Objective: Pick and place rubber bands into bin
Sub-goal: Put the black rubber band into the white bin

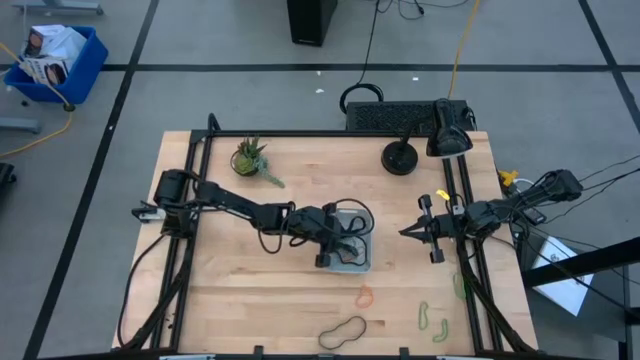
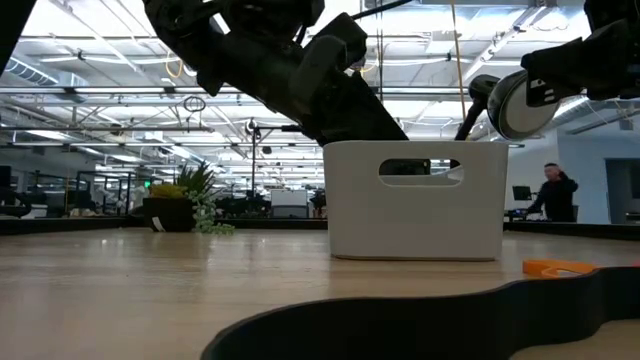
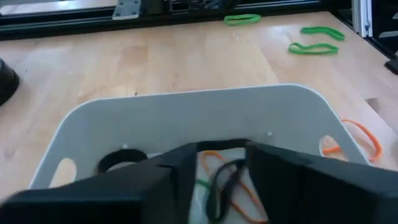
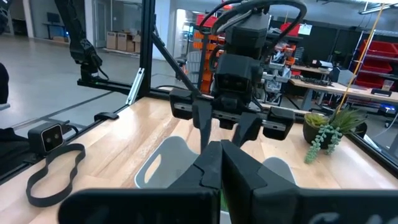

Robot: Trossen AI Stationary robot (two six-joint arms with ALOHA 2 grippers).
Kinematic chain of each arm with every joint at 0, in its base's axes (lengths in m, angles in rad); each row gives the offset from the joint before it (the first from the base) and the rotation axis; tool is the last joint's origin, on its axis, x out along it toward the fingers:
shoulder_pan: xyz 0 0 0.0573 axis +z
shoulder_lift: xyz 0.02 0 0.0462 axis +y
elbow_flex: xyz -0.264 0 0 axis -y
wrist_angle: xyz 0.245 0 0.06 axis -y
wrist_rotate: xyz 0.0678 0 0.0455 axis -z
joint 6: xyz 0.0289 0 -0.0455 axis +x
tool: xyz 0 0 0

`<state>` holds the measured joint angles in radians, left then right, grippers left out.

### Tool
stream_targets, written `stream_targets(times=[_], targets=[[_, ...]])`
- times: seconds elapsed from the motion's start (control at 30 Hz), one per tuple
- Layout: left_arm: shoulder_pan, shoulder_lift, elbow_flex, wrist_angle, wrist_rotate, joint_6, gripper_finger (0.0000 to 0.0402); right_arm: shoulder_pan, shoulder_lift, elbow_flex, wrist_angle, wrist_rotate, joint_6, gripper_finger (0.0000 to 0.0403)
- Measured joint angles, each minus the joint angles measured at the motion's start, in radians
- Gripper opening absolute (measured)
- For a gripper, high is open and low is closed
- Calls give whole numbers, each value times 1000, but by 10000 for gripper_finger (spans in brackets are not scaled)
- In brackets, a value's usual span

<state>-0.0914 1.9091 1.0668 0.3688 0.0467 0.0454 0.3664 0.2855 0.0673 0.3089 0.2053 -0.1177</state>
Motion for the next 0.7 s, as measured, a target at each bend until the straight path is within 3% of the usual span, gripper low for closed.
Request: stream_targets(times=[0.17, 0.27, 0.37, 0.53, 0.6, 0.7], targets=[[-3, -36, -1, -24, -19, 9, 225, 0, 0, 0, -3, 0, 1, 0], [-27, -138, 0, -73, -28, 102, 232, 0, 0, 0, -16, 1, 5, 0], [-80, -272, 2, -177, -103, 219, 187, 0, 4, 0, -29, 2, 5, 0], [-141, -495, -12, -425, -224, 249, 35, 0, 8, 0, -27, 3, 4, 0], [-155, -571, -72, -438, -239, 216, 14, 0, 8, 0, -29, 2, 4, 0], [-182, -665, -229, -327, -280, 195, 14, 8, 14, 0, -32, -21, 2, 0]])
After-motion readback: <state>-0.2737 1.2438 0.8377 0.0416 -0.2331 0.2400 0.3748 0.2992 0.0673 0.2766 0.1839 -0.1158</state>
